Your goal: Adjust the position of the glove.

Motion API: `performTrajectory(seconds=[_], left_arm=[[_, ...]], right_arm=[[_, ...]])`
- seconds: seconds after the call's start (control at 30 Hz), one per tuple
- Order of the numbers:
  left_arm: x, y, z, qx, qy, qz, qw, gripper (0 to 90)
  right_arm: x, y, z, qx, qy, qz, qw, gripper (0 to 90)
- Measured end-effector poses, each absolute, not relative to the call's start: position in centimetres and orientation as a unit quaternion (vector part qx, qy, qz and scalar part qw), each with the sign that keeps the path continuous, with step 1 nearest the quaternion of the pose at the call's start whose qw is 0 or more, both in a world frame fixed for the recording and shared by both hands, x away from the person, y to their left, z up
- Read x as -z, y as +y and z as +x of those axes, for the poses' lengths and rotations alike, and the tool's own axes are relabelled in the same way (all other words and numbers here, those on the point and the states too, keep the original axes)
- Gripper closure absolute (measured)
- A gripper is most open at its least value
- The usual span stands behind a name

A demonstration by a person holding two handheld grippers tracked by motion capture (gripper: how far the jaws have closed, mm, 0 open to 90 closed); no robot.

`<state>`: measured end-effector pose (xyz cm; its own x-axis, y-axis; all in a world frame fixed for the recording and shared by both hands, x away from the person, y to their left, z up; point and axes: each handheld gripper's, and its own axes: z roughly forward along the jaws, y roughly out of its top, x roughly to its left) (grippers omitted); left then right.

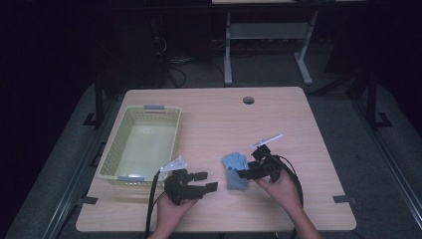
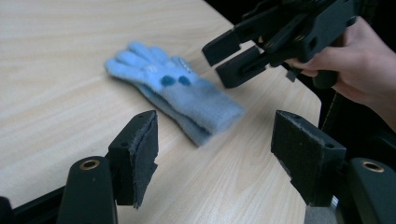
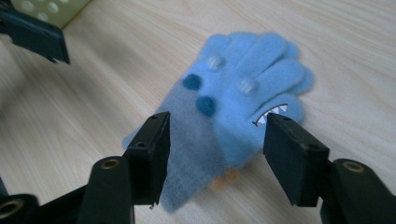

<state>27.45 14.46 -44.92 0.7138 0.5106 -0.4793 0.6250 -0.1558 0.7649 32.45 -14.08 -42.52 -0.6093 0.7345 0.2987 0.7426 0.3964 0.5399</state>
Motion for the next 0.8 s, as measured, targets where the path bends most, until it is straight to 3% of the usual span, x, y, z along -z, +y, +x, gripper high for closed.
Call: performTrajectory(seconds=[0.3,0.43,0.8], left_arm=[[45.7,12.6,28.3,0.1,0.4,0.758,0.507,32.3],[46.2,11.7,29.5,0.132,0.436,0.736,0.501,29.5],[46.7,10.2,30.9,0.155,0.472,0.724,0.478,34.5]], right_arm=[[43.5,-15.8,32.7,0.349,-0.811,-0.469,0.026,39.5],[44.0,-16.4,32.9,0.362,-0.794,-0.487,0.043,39.7],[45.4,-17.1,32.5,0.381,-0.77,-0.506,0.075,40.3]])
